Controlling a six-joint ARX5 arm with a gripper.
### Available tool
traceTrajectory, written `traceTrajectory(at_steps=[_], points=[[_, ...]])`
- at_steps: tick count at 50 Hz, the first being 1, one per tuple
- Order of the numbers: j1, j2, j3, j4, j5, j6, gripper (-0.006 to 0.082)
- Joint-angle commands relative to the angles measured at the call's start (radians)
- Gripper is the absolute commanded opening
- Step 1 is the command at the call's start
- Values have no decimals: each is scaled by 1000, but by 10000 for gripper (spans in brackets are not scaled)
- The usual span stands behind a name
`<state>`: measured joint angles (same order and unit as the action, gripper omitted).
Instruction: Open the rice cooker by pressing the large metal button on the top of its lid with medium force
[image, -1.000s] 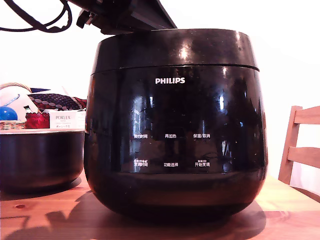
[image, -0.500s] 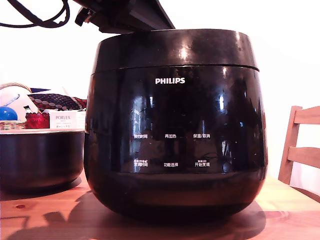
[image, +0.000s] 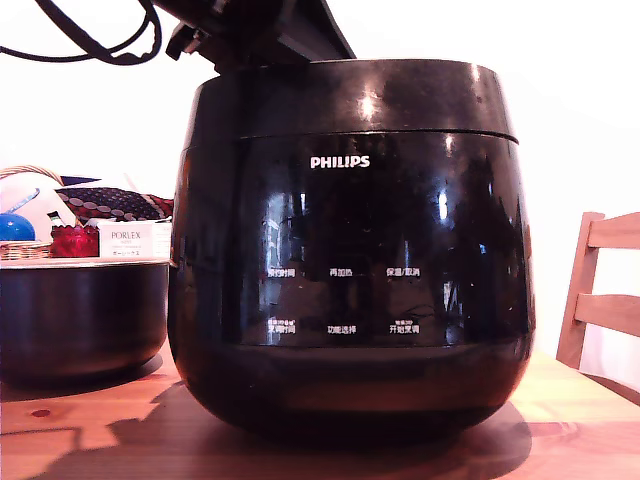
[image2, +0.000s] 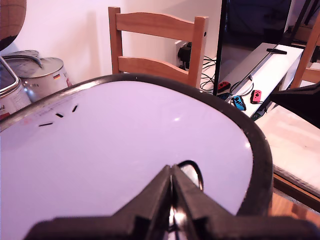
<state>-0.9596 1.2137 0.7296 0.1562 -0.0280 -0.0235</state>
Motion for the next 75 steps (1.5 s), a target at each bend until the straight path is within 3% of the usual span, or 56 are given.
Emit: traceTrajectory(at_steps=[1,18,36,46,63,75], points=[[2,72,-80,-84,-2,-3,-21],[1,71,-80,-45,-2,-3,-21],[13,46,-80,315,8,-3,-21],[21,42,-80,415,0,-3,-21],[58,-16,-80,410,-7,-2,-21],[89,-93,-80,291,-7,-1,-21]])
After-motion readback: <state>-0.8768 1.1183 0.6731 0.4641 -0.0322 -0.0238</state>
